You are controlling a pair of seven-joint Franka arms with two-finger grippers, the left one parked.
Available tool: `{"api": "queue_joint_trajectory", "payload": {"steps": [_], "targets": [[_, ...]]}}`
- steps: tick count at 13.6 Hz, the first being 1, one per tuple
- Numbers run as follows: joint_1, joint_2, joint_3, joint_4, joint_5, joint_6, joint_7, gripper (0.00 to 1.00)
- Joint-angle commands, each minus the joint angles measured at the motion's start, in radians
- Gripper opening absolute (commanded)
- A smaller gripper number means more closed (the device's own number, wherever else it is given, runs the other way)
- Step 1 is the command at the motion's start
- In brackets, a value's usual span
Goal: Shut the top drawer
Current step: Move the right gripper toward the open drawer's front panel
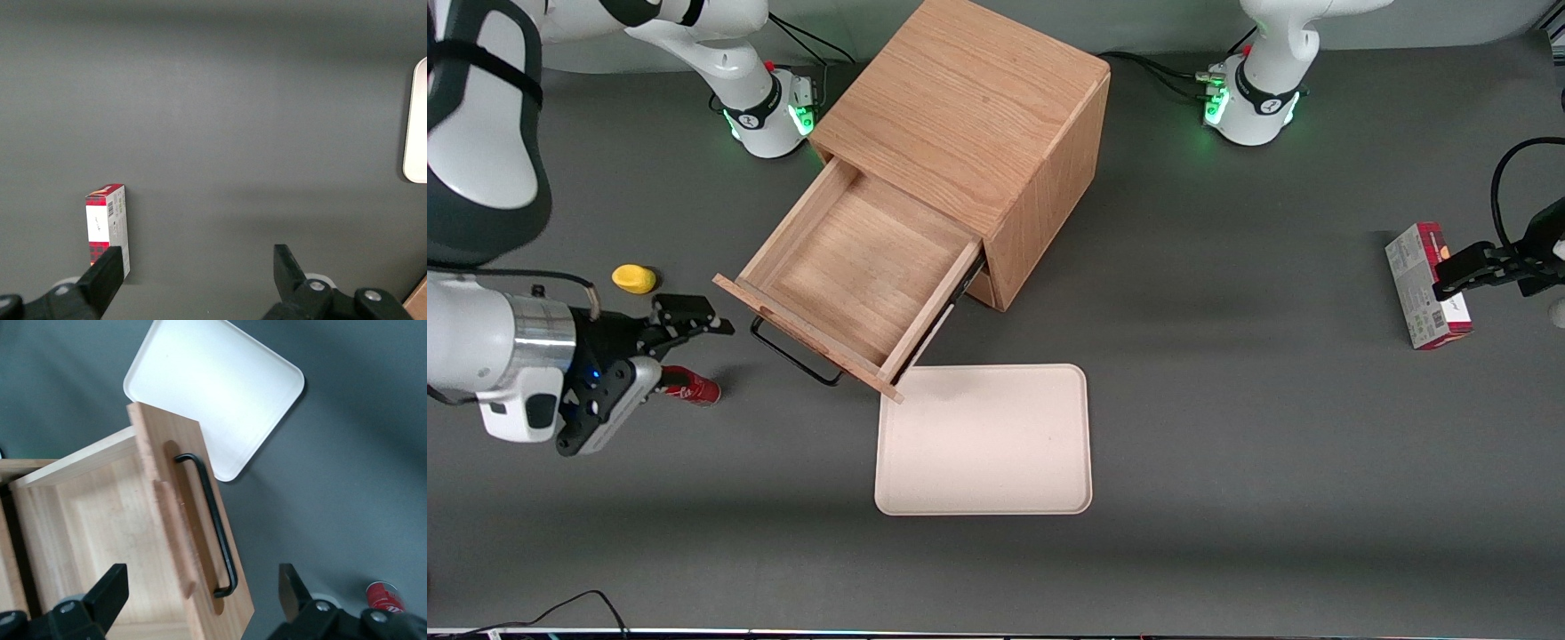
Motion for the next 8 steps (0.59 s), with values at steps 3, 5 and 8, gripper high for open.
{"api": "queue_joint_trajectory", "payload": {"steps": [3, 5, 8], "targets": [[0.004, 0.011, 0.004, -0.153, -0.022, 0.142, 0.016, 1.00], [0.005, -0.003, 0.008, -0.222, -0.020, 0.188, 0.016, 1.00], [0.002, -0.034, 0.019, -0.306, -0.022, 0.218, 0.019, 1.00]]}}
